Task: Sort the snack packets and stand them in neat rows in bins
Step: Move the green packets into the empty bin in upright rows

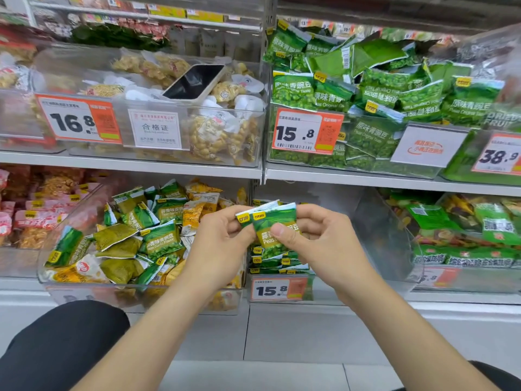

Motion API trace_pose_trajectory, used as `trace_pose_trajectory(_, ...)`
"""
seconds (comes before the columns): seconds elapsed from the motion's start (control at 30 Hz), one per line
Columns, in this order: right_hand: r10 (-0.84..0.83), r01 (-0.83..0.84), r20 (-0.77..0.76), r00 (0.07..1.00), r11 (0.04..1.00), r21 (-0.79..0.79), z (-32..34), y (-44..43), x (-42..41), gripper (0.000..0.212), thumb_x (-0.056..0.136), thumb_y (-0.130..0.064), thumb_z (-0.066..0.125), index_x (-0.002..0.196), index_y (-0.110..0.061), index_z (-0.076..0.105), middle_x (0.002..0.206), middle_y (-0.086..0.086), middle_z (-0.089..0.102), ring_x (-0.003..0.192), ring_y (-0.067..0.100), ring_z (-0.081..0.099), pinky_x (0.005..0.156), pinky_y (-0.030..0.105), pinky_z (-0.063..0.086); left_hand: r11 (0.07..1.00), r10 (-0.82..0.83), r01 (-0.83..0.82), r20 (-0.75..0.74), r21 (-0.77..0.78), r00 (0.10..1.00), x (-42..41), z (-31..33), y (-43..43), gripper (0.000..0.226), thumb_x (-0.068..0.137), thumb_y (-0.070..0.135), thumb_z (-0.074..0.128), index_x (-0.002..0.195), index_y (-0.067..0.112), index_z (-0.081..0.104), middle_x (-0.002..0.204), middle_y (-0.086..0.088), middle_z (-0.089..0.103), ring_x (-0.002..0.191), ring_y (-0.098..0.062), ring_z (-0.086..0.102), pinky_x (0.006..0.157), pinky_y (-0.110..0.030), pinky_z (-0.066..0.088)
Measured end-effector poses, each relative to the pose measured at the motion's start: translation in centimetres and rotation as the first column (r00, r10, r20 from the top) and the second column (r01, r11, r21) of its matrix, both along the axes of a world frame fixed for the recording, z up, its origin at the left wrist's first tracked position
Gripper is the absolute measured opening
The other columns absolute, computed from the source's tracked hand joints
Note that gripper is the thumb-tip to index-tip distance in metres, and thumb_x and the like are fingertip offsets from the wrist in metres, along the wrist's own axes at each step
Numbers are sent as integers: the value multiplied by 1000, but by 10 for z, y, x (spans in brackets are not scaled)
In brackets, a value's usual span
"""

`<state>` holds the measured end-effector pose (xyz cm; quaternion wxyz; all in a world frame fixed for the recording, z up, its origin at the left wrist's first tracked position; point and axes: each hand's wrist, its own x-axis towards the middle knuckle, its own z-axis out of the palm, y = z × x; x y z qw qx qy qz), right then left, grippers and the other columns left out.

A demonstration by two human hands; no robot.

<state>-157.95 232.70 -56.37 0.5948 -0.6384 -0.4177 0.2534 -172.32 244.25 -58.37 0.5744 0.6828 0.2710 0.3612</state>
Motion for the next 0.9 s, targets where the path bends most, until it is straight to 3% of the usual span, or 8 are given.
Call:
trace_pose_trajectory(0.13, -107, 130, 408, 907, 991, -28, -2, -4, 18, 27, 79, -39, 91, 101, -32, 76, 93, -10, 77, 68, 13, 63, 68, 31, 55, 974, -123, 132, 61, -185, 991, 5, -2, -5, 24, 110, 10, 50, 128, 15, 65, 112, -9, 79, 109, -23, 75, 100, -43, 58)
trace_pose_trajectory(0.2, -119, 171, 533, 838, 984, -48, -3, -5, 25, 36, 74, -49, 91, 101, -34, 73, 100, -10, 70, 68, 15, 62, 68, 31, 54, 963, -170, 179, 60, -203, 984, 5, -1, -6, 29, 107, -1, 50, 129, 13, 64, 113, -10, 79, 111, -23, 73, 106, -47, 54)
trace_pose_trajectory(0.33, 30, 53, 488, 872, 987, -154, -8, -8, 38, 61, 72, -52, 91, 120, -41, 55, 115, -13, 62, 72, 20, 63, 72, 35, 56, 958, -285, 282, -40, -56, 958, 4, 1, -15, 55, 87, -20, 61, 127, 17, 65, 118, 2, 78, 111, -14, 74, 95, -26, 57)
trace_pose_trajectory(0.43, 134, -52, 423, 896, 978, -200, -14, -10, 45, 72, 77, -58, 85, 137, -46, 48, 114, -7, 72, 88, 23, 66, 84, 50, 58, 962, -271, 272, -38, 33, 962, 7, -6, -15, 54, 84, -13, 77, 125, 20, 68, 121, 2, 76, 115, -16, 72, 98, -26, 57)
trace_pose_trajectory(0.53, 192, -135, 333, 923, 973, -186, -15, -12, 53, 59, 88, -36, 85, 140, -35, 55, 109, -3, 77, 98, 34, 66, 90, 54, 57, 983, -165, 168, -36, 70, 986, 13, -12, -15, 45, 83, 3, 86, 118, 27, 70, 113, 7, 77, 107, -17, 74, 94, -31, 60)
trace_pose_trajectory(0.63, 191, -147, 289, 938, 975, -168, -12, -12, 59, 38, 92, -20, 82, 125, -30, 67, 104, -3, 79, 99, 41, 65, 91, 56, 56, 982, -88, 102, -86, 162, 992, 22, -15, -18, 42, 86, 12, 86, 120, 30, 70, 111, 12, 77, 104, -9, 74, 91, -32, 63)
trace_pose_trajectory(0.77, 159, -104, 283, 946, 974, -199, -12, -8, 69, 31, 89, -18, 85, 114, -26, 69, 103, -3, 77, 92, 31, 71, 83, 54, 60, 964, -57, 77, -85, 255, 995, 32, -13, -16, 40, 89, 6, 82, 114, 35, 72, 108, 18, 77, 105, -2, 73, 95, -30, 61)
trace_pose_trajectory(0.9, 188, -45, 507, 841, 959, -281, -6, -7, 83, 27, 91, -32, 83, 114, -32, 69, 98, -11, 75, 81, 7, 69, 80, 38, 58, 949, -17, 45, -93, 312, 996, 40, -16, -15, 36, 93, 10, 79, 123, 25, 67, 113, 14, 76, 107, 1, 71, 97, -28, 60)
